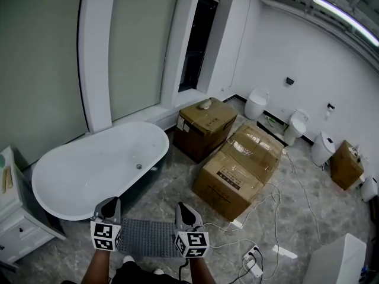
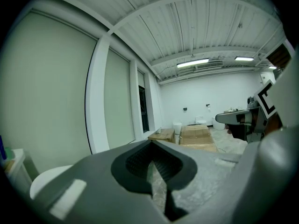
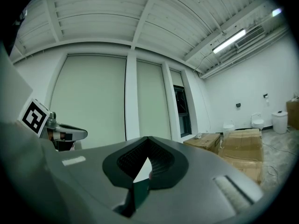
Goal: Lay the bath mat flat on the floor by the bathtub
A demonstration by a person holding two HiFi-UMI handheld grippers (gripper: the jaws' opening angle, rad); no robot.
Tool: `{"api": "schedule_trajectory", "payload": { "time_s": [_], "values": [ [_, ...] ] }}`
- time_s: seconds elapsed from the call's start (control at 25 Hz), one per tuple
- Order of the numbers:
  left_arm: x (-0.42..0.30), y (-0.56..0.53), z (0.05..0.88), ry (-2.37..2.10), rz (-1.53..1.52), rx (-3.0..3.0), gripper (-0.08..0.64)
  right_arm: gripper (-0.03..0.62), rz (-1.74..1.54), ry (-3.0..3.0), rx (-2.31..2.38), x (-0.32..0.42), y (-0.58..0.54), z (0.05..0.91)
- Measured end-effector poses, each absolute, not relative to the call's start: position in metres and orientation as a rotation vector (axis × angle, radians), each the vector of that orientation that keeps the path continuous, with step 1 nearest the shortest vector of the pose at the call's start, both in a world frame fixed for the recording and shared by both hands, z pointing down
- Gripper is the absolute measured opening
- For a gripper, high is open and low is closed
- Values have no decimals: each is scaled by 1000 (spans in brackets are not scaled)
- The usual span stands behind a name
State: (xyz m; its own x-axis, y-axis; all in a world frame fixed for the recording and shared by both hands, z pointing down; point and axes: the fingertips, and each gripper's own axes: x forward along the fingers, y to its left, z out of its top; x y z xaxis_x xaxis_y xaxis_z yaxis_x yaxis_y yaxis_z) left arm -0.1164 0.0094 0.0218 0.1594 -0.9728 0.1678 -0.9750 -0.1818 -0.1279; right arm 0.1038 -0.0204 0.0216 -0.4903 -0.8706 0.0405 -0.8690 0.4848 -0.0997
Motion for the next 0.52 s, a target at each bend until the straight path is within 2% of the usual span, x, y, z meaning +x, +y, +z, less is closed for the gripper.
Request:
{"api": "schedule_trajectory", "payload": {
  "time_s": [0.52],
  "values": [
    [-128,5,15,-2063,359,2407,1,12,-173,2718,-1569,95,-36,26]
  ]
}}
